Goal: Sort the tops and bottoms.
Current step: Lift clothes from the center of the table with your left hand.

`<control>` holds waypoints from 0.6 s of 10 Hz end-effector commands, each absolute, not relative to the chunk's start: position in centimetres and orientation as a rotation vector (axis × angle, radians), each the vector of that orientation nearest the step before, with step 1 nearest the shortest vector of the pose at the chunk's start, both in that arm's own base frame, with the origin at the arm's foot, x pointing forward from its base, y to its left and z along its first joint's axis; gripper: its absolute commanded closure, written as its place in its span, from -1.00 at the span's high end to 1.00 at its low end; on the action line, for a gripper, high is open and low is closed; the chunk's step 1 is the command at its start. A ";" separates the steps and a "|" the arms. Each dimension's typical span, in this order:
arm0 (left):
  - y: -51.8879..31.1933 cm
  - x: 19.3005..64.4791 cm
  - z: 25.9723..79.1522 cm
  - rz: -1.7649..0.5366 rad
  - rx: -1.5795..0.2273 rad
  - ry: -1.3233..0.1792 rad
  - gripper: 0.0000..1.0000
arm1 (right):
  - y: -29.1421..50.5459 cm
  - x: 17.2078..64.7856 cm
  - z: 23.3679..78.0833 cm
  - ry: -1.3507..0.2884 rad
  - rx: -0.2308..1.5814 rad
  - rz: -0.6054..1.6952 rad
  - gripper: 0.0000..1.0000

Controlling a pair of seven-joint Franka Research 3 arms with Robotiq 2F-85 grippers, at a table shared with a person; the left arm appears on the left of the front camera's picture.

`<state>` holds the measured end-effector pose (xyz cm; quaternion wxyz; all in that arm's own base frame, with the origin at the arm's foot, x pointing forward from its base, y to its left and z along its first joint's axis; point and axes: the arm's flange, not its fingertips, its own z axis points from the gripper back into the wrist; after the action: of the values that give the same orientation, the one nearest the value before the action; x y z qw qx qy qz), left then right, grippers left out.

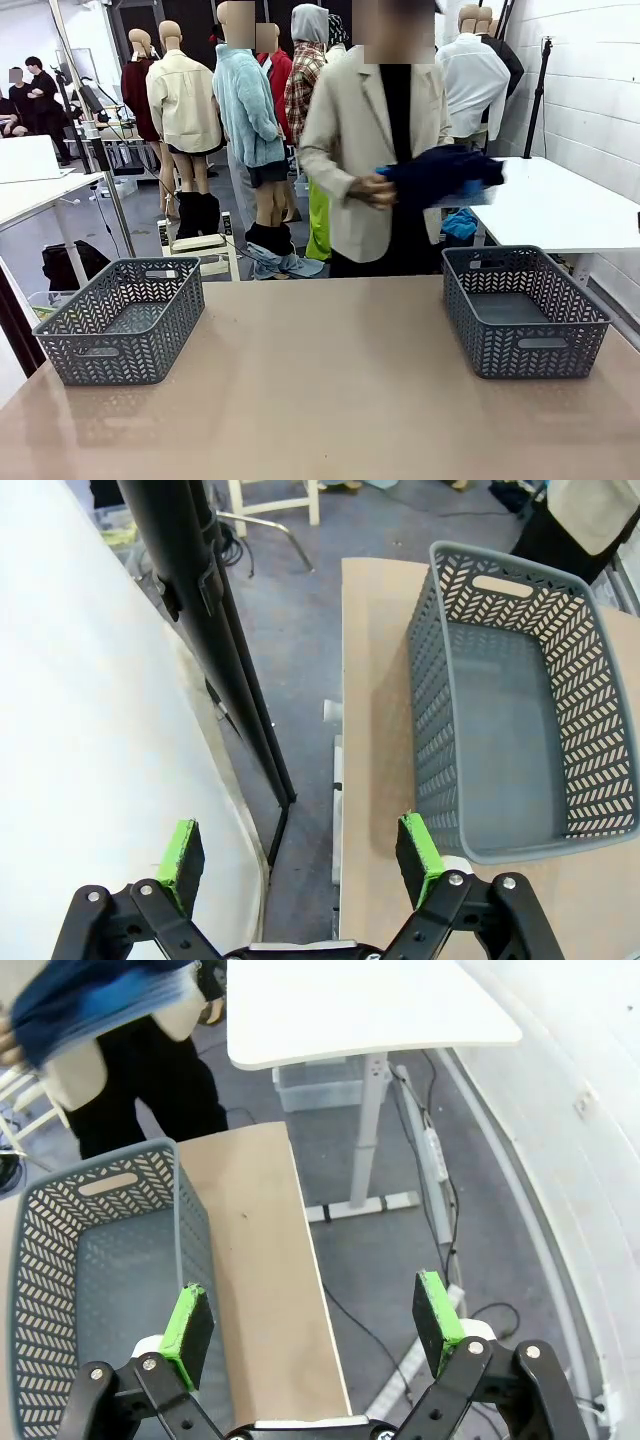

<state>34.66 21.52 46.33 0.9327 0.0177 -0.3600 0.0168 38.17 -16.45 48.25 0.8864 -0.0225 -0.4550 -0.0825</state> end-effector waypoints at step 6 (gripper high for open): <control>21.5 34.6 46.3 0.051 0.028 -0.735 1.00 | -16.4 38.0 48.3 -0.938 -0.039 -0.178 1.00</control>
<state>34.66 21.51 46.34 0.9327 0.0177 -0.3600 0.0167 38.17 -16.46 48.26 0.8864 -0.0226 -0.4550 -0.0826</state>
